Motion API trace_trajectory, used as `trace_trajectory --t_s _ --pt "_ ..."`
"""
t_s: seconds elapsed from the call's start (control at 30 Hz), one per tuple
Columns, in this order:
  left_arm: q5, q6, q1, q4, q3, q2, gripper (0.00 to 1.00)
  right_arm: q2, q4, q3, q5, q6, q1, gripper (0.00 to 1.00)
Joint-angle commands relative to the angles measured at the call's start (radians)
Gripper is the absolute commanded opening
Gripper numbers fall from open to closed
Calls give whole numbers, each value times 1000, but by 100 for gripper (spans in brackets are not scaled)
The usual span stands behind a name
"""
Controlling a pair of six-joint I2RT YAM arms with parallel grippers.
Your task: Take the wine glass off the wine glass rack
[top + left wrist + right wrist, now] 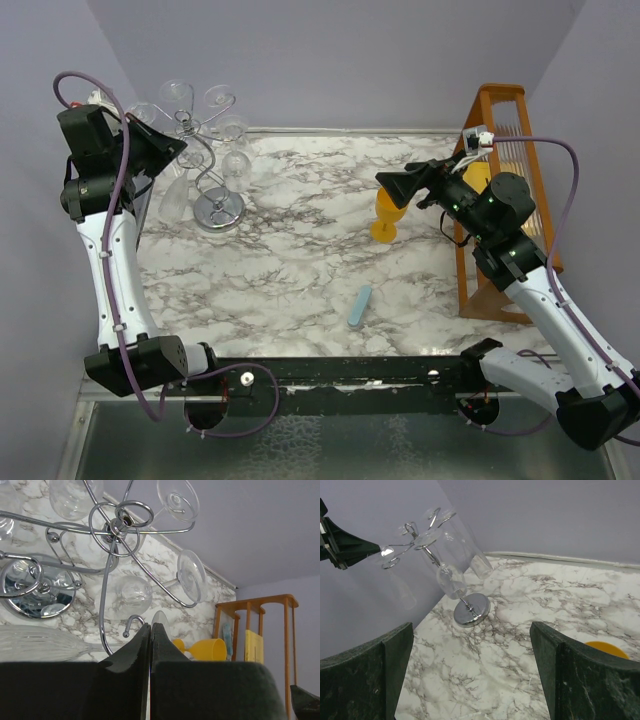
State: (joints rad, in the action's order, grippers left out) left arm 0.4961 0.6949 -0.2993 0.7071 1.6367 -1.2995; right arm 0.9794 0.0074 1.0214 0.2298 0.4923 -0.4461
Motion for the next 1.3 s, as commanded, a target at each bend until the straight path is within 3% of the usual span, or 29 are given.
trace_trajectory --t_s 0.0,0.27,1.27 --pt "-35 39 -11 -56 -3 23 0 -17 -1 16 -15 -9 -8 100" --pt "-68 60 -16 -84 -5 25 0 -15 -2 19 -15 -8 -8 100" --pt "120 67 -3 -91 34 -95 0 -13 0 20 -13 -3 -7 100"
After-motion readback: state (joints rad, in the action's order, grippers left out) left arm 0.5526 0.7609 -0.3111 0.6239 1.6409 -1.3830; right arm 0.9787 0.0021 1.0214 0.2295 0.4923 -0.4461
